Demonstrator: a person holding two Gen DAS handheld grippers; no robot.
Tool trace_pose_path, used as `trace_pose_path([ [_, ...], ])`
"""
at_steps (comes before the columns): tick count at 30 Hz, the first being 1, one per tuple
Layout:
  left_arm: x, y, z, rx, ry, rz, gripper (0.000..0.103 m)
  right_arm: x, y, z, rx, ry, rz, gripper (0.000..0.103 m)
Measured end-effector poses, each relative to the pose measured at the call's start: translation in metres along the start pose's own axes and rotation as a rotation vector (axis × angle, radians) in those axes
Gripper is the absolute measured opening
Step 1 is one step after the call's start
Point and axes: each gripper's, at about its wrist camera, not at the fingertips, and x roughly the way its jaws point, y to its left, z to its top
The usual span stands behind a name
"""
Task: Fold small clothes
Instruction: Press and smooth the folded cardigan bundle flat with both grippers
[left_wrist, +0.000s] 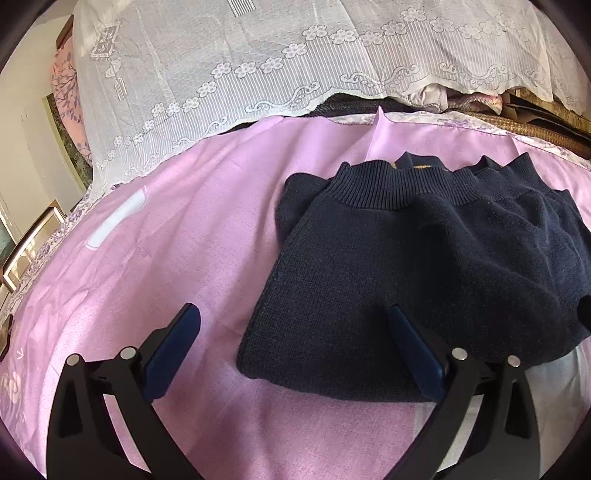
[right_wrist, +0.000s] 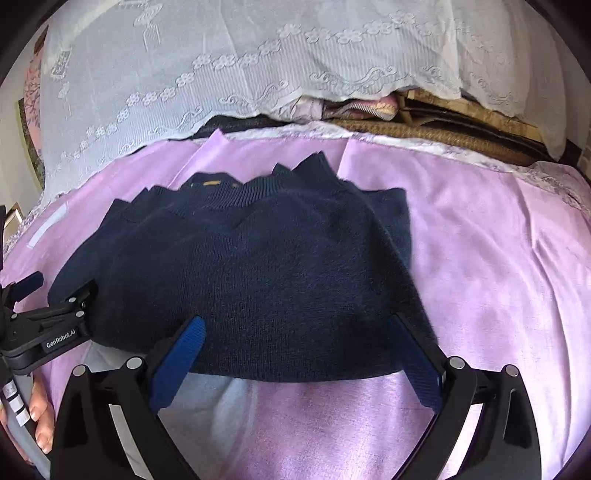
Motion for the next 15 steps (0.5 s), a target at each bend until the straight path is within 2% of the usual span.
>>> trace_pose_path([
  [5,-0.011,-0.007,0.006,0.022,-0.08,-0.014,0.099,0.008,-0.003,0.011,0.05,-0.011,0.057,0.099],
  [7,-0.008,-0.012,0.013,0.022,-0.087,-0.021,0.099,0.015,0.002,0.017,0.053,-0.005,0.072,0.099],
  [11,0.012,-0.017,0.023,0.015,-0.038,-0.062,0.099,0.034,0.019,0.025,-0.006,0.038,0.065,0.099],
  [13,0.027,-0.02,0.027,0.024,0.016,-0.068,0.099,0.049,0.023,0.026,-0.031,0.101,0.054,0.099],
  [15,0.038,-0.016,0.028,-0.003,0.06,-0.096,0.099,0.05,0.021,0.025,-0.023,0.106,0.067,0.1],
])
